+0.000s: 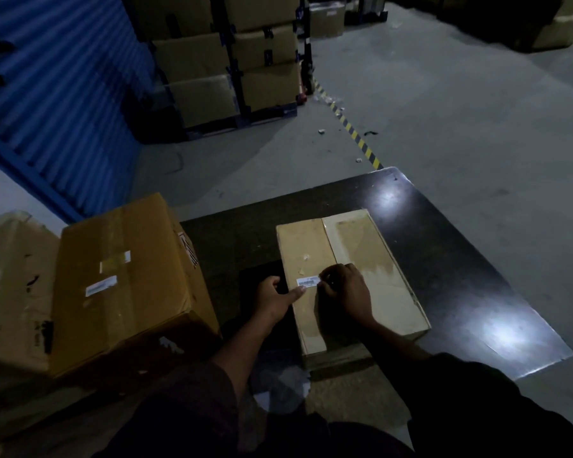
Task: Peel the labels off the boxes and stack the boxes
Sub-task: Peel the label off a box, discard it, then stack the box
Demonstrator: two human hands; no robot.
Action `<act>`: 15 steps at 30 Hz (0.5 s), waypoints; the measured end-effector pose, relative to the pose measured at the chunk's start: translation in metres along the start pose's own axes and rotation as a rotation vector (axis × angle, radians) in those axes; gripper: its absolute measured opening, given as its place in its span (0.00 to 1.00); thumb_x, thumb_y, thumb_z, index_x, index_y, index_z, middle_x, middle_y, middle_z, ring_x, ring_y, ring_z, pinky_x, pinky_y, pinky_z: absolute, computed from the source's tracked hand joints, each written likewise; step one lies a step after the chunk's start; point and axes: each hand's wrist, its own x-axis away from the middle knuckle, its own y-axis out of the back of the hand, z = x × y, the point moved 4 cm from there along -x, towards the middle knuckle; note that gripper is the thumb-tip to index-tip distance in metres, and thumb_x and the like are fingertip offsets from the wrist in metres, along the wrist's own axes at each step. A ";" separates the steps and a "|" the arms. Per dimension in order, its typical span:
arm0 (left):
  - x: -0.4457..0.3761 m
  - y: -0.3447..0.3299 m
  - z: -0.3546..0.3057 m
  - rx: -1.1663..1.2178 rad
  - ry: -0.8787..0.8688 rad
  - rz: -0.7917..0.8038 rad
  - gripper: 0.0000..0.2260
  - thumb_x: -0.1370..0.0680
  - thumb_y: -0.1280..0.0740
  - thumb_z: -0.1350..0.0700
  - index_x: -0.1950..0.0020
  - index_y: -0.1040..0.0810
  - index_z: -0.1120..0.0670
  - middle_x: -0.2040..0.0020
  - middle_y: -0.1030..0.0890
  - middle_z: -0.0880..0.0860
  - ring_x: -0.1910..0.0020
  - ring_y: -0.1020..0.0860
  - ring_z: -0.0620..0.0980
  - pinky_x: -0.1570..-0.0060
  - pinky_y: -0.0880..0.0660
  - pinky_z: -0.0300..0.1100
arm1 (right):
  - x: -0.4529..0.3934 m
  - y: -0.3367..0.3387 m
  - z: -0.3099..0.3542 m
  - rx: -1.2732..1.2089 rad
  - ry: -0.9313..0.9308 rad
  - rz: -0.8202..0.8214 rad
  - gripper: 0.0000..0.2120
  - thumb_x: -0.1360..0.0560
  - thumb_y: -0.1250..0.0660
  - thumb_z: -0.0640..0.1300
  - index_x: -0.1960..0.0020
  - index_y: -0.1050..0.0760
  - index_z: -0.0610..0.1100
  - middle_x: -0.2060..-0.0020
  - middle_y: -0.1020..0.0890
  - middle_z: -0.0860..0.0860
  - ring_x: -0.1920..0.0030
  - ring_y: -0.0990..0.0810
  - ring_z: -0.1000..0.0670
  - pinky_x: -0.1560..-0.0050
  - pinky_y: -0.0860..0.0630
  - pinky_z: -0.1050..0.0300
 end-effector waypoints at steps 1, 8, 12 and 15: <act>0.000 0.000 0.000 0.002 -0.001 0.000 0.35 0.30 0.23 0.51 0.28 0.32 0.61 0.30 0.28 0.59 0.33 0.28 0.56 0.39 0.29 0.45 | 0.000 0.000 0.000 -0.001 0.005 0.004 0.07 0.28 0.28 0.47 0.50 0.21 0.50 0.53 0.24 0.53 0.54 0.24 0.54 0.53 0.24 0.61; 0.001 0.001 0.000 0.002 -0.006 0.000 0.35 0.30 0.23 0.51 0.28 0.33 0.60 0.30 0.28 0.59 0.33 0.28 0.55 0.39 0.29 0.45 | -0.002 -0.004 -0.004 0.005 -0.001 0.012 0.07 0.27 0.29 0.49 0.50 0.22 0.51 0.52 0.24 0.52 0.54 0.24 0.54 0.53 0.23 0.60; 0.002 0.001 -0.001 0.010 -0.013 0.004 0.34 0.30 0.23 0.51 0.29 0.32 0.61 0.31 0.27 0.59 0.34 0.27 0.56 0.39 0.28 0.44 | -0.005 -0.008 -0.006 0.009 0.011 0.024 0.07 0.28 0.29 0.49 0.50 0.20 0.54 0.52 0.23 0.51 0.53 0.22 0.52 0.54 0.21 0.56; 0.002 0.002 -0.002 0.019 -0.011 0.009 0.34 0.30 0.23 0.52 0.29 0.32 0.61 0.31 0.27 0.59 0.34 0.27 0.55 0.41 0.29 0.43 | -0.005 -0.006 -0.004 0.010 -0.010 0.008 0.06 0.28 0.29 0.49 0.51 0.21 0.50 0.53 0.23 0.51 0.54 0.23 0.53 0.53 0.22 0.57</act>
